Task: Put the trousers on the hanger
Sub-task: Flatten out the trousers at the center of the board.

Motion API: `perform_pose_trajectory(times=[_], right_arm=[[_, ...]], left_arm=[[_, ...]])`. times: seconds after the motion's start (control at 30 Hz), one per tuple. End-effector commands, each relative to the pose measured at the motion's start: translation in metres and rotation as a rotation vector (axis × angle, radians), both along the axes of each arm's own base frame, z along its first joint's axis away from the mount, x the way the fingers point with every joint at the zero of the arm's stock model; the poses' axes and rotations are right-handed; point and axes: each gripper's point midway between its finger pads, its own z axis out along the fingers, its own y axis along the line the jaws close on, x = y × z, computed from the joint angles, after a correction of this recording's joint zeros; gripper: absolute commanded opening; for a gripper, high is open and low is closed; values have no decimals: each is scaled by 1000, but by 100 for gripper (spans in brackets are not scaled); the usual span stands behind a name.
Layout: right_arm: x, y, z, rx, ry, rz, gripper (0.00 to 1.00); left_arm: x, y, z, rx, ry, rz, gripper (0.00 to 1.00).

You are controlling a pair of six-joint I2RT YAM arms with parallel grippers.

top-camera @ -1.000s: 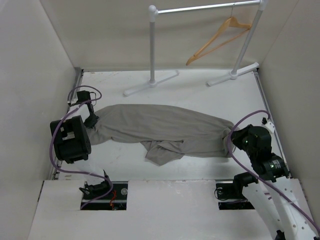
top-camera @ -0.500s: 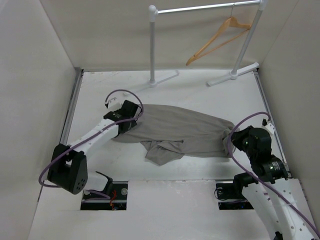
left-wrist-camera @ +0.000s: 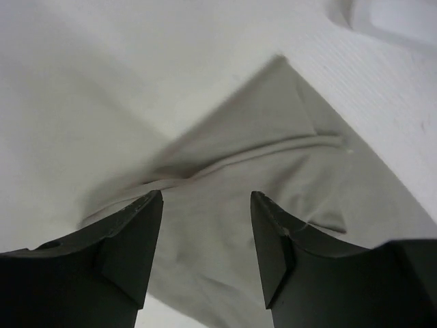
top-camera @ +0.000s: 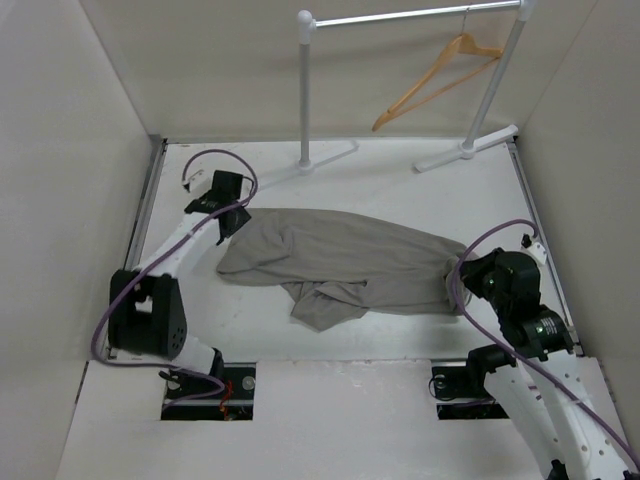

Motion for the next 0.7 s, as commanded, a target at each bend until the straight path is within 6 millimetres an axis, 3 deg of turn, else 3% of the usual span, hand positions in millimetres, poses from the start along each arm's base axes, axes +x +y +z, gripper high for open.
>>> perform_pose_trajectory(times=[0.0,0.1,0.23,0.33,0.53,0.67], right_arm=[[7,4,7,5,-46,20,5],[7,8,2,5,-28,38,5],[5,10,-4,6,-15,50,5],[3,9,-3,7,-21,47,5],[1,6,1,9,-34,42,5],[1,7,1,9,-36,45,5]], left_arm=[[37,-63,-6,-48,5,-305,53],[60,-88,-8,11,8,-416,58],[76,-104,-7,69,6,-465,59],[82,-101,-21,133,47,-458,54],[74,-80,-50,231,154,-434,39],[75,-79,-55,242,163,-443,35]])
